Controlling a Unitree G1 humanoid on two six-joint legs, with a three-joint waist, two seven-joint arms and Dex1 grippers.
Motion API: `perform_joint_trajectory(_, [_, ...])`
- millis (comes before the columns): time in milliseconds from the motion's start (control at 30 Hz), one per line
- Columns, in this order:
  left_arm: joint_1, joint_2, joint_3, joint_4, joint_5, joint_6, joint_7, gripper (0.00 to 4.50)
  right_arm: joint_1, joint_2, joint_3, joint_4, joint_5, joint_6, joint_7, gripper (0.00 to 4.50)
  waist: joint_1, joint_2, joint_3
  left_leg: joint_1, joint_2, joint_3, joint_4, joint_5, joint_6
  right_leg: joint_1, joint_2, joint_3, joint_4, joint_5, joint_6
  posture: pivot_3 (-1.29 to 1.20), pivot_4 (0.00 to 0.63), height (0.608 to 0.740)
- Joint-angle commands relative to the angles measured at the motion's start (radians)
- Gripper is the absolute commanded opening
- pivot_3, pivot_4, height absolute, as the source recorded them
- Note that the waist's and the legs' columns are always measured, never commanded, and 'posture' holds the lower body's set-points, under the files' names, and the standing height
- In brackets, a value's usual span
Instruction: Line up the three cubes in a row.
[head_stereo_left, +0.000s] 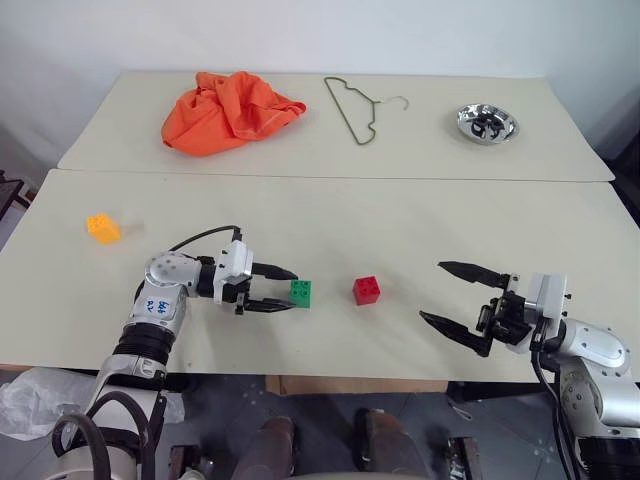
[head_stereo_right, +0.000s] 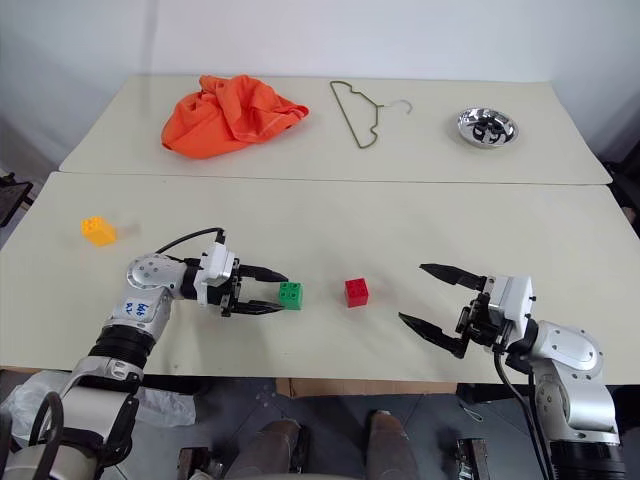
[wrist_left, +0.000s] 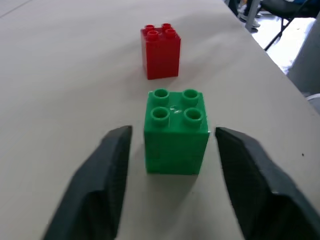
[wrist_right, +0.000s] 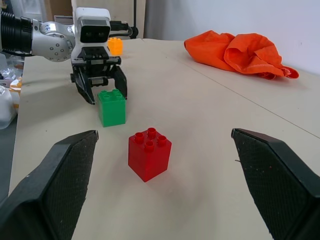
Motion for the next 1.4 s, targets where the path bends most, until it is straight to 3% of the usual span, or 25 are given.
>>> perform_joint_trajectory(33, [0.024, 0.023, 0.057, -0.110, -0.036, 0.008, 0.041, 4.04, -0.030, 0.005, -0.003, -0.006, 0.020, -0.021, 0.015, 4.50, 0.000, 0.000, 0.000, 0.000, 0.000, 0.000, 0.000, 0.000, 0.000, 0.000, 0.000, 0.000, 0.000, 0.000, 0.000, 0.00, 0.150, 0.740])
perform_joint_trajectory(100, [0.076, 0.054, 0.106, -0.194, -0.060, 0.033, 0.075, 4.46, -0.055, 0.011, 0.010, 0.002, 0.026, -0.012, 0.022, 4.50, -0.006, 0.000, 0.000, 0.000, 0.000, 0.000, 0.000, 0.000, 0.000, 0.000, 0.000, 0.001, 0.000, 0.000, 0.000, 0.00, 0.150, 0.740])
perform_joint_trajectory(233, [0.268, 0.112, 0.245, -0.422, -0.129, 0.125, 0.204, 4.46, -0.095, 0.018, 0.050, -0.003, 0.038, 0.032, 0.034, 4.50, -0.027, 0.000, 0.000, 0.000, 0.003, 0.000, -0.002, 0.000, -0.001, -0.001, 0.000, 0.005, 0.000, 0.000, 0.000, 0.00, 0.150, 0.740])
perform_joint_trajectory(333, [0.451, 0.102, 0.392, -0.608, -0.194, 0.242, 0.387, 4.46, -0.134, 0.048, 0.073, 0.007, 0.030, 0.014, 0.030, 4.50, -0.025, 0.001, 0.000, 0.000, 0.004, -0.001, -0.002, -0.001, -0.001, 0.000, 0.000, 0.006, 0.000, -0.001, -0.001, 0.00, 0.150, 0.740])
perform_joint_trajectory(500, [0.662, -0.060, 0.634, -0.761, -0.200, 0.235, 0.758, 4.46, -0.196, 0.084, 0.112, 0.045, 0.011, -0.013, 0.055, 4.50, -0.018, 0.001, 0.001, 0.000, 0.003, -0.002, -0.001, -0.001, -0.001, 0.001, 0.000, 0.006, -0.002, -0.001, -0.001, 0.00, 0.150, 0.740])
perform_joint_trajectory(667, [0.802, -0.250, 0.810, -0.750, -0.128, 0.156, 1.080, 4.46, -0.244, 0.093, 0.151, 0.066, -0.007, -0.038, 0.098, 4.50, -0.013, 0.001, 0.001, 0.000, 0.002, -0.002, -0.001, -0.001, -0.001, 0.001, 0.000, 0.006, -0.004, -0.001, -0.001, 0.00, 0.150, 0.740])
perform_joint_trajectory(800, [0.839, -0.327, 0.902, -0.693, -0.126, 0.108, 1.251, 4.46, -0.263, 0.084, 0.158, 0.073, -0.001, -0.039, 0.121, 4.50, -0.005, 0.000, 0.000, 0.001, 0.002, -0.002, -0.001, -0.001, -0.001, 0.001, 0.000, 0.006, -0.004, -0.001, -0.001, 0.00, 0.150, 0.740])
perform_joint_trajectory(900, [0.853, -0.363, 0.898, -0.731, -0.135, 0.116, 1.307, 4.46, -0.265, 0.080, 0.160, 0.076, 0.001, -0.028, 0.128, 4.50, 0.005, 0.000, 0.000, 0.001, 0.002, -0.002, -0.001, -0.001, -0.001, 0.002, -0.001, 0.006, -0.004, -0.001, -0.001, 0.00, 0.150, 0.740])
perform_joint_trajectory(1100, [0.811, -0.344, 0.789, -0.785, -0.100, 0.214, 1.369, 4.46, -0.268, 0.089, 0.169, 0.070, -0.006, -0.007, 0.109, 4.50, 0.004, -0.001, 0.000, 0.001, 0.002, -0.003, -0.001, -0.002, -0.001, 0.003, -0.001, 0.005, -0.005, -0.001, -0.001, 0.00, 0.150, 0.740])
perform_joint_trajectory(1300, [0.654, -0.255, 0.740, -0.759, -0.099, 0.394, 1.462, 4.46, -0.226, 0.080, 0.167, 0.031, -0.020, 0.010, 0.075, 4.50, 0.001, -0.001, 0.000, 0.001, 0.002, -0.003, -0.001, -0.002, -0.001, 0.002, 0.000, 0.005, -0.004, -0.001, -0.001, 0.00, 0.150, 0.740])
perform_joint_trajectory(1400, [0.539, -0.136, 0.728, -0.637, -0.117, 0.470, 1.410, 4.46, -0.213, 0.082, 0.167, 0.016, -0.028, 0.007, 0.056, 4.50, -0.005, 0.000, 0.000, 0.001, 0.002, -0.002, -0.001, -0.002, -0.001, 0.001, 0.000, 0.005, -0.004, -0.001, -0.001, 0.00, 0.150, 0.740])
